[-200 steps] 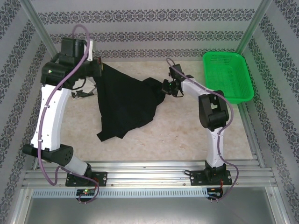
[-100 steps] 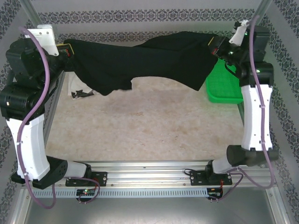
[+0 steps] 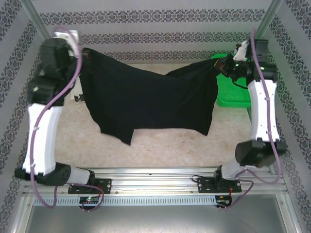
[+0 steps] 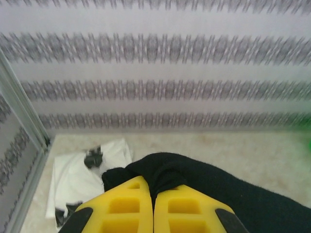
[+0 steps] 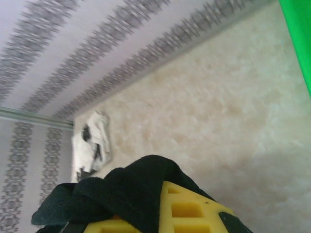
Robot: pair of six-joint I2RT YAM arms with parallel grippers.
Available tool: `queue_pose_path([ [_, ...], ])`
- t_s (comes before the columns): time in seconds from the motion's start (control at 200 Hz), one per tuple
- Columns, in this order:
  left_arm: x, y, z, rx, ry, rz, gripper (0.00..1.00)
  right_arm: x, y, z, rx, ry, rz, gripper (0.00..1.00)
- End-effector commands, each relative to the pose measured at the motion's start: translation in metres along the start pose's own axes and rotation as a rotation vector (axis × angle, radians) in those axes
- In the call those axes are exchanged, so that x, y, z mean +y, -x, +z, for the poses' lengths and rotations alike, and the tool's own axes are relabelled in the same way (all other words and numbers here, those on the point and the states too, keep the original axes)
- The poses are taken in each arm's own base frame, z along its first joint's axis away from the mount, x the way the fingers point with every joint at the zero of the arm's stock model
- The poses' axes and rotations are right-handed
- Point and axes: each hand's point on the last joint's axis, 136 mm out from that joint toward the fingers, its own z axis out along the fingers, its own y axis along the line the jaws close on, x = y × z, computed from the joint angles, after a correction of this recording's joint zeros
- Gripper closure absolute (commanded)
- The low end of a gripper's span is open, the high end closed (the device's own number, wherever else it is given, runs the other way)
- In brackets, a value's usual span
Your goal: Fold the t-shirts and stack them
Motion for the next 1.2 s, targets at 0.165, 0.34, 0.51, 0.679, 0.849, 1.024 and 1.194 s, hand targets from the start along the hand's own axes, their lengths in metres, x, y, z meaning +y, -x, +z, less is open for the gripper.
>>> queue_pose_path([
  [0.165, 0.025, -0.101, 0.174, 0.21, 0.082, -0.073, 1.0, -0.097, 0.025, 0.152, 0.075, -0.168, -0.007, 1.0],
  [0.34, 0.019, -0.122, 0.247, 0.304, 0.059, -0.076, 0.51, -0.118, 0.053, 0.192, 0.086, -0.196, 0.05, 0.42],
  [0.51, 0.014, -0.066, 0.186, 0.207, 0.036, -0.223, 0.0, -0.071, 0.051, 0.126, 0.062, -0.185, -0.089, 0.18],
  [0.679, 0.004, -0.158, 0.084, 0.543, 0.086, -0.454, 0.01, -0.079, -0.048, 0.056, 0.222, -0.239, 0.008, 0.18],
  [0.849, 0.002, -0.297, -0.023, 0.894, 0.234, -0.586, 0.13, -0.146, -0.15, 0.028, 0.31, -0.359, 0.207, 0.2],
  [1.024, 0.011, -0.386, -0.072, 1.119, 0.349, -0.532, 0.22, -0.185, -0.187, 0.036, 0.397, -0.428, 0.26, 0.21],
  [1.194, -0.011, -0.433, -0.041, 1.173, 0.279, -0.637, 0.27, -0.217, -0.195, 0.055, 0.424, -0.48, 0.284, 0.25],
])
